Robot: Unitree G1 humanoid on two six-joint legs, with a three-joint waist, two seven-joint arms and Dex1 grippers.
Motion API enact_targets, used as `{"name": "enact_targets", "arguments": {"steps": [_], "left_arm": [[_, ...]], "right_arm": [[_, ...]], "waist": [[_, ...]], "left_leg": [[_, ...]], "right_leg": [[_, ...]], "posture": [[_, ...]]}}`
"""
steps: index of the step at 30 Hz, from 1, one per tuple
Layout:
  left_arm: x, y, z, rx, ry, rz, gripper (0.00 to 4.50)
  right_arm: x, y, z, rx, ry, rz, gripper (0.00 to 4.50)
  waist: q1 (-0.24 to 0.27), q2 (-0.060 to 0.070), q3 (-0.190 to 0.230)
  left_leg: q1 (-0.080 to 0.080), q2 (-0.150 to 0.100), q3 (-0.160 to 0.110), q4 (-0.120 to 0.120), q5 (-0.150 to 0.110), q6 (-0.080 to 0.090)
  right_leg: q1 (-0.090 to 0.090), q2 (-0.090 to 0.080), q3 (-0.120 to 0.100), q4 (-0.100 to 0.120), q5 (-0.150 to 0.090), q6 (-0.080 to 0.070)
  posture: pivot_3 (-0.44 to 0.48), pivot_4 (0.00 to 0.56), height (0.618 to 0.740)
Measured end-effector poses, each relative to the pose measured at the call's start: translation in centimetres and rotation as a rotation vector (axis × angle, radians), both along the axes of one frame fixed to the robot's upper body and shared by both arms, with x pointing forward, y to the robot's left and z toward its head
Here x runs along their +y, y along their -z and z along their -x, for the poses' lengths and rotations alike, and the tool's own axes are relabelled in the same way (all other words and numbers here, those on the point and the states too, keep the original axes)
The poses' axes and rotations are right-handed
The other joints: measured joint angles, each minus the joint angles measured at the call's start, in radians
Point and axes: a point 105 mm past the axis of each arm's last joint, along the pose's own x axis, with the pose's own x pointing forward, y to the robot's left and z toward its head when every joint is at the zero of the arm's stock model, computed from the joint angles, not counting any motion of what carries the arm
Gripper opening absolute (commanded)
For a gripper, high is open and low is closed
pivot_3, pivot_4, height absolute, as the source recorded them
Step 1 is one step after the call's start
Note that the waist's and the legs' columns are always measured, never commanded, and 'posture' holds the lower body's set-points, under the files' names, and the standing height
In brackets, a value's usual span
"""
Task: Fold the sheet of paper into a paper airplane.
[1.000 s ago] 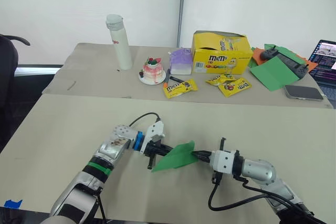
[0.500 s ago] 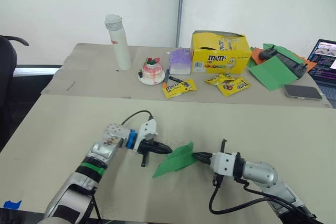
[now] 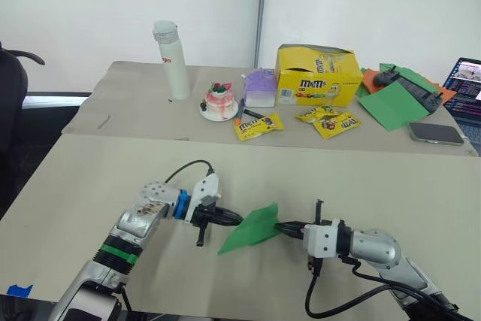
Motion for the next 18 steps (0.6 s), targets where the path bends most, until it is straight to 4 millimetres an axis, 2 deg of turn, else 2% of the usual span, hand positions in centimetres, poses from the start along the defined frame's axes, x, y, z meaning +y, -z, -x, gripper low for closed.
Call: {"name": "enact_targets", "arguments": {"steps": [9,14,18], "left_arm": [[0.0,1.1,0.8,0.014,0.037,-0.047,0.00],[1.0,0.9,1.5,0.026,0.050,-0.064,0.00],[1.5,0.2,1.4,0.070,0.002,-0.015,0.00]], "right_arm": [[-0.1,0.4,0.4,0.010,-0.017,0.027,0.05],[0.2,0.5,0.7,0.013,-0.028,0.025,0.05],[0.2,0.5,0.7,0.013,-0.028,0.025,0.05]], "waist": [[-0.002,0.000,0.000],[-0.003,0.000,0.000],[-0.001,0.000,0.000]], "left_leg": [[0.000,0.000,0.000,0.000,0.000,0.000],[0.001,0.001,0.000,0.000,0.000,0.000],[0.000,0.001,0.000,0.000,0.000,0.000]], "right_leg": [[0.000,0.000,0.000,0.000,0.000,0.000],[0.000,0.000,0.000,0.000,0.000,0.000],[0.000,0.000,0.000,0.000,0.000,0.000]], "posture": [[0.000,0.150,0.740],[0.000,0.150,0.740],[0.000,0.150,0.740]]}}
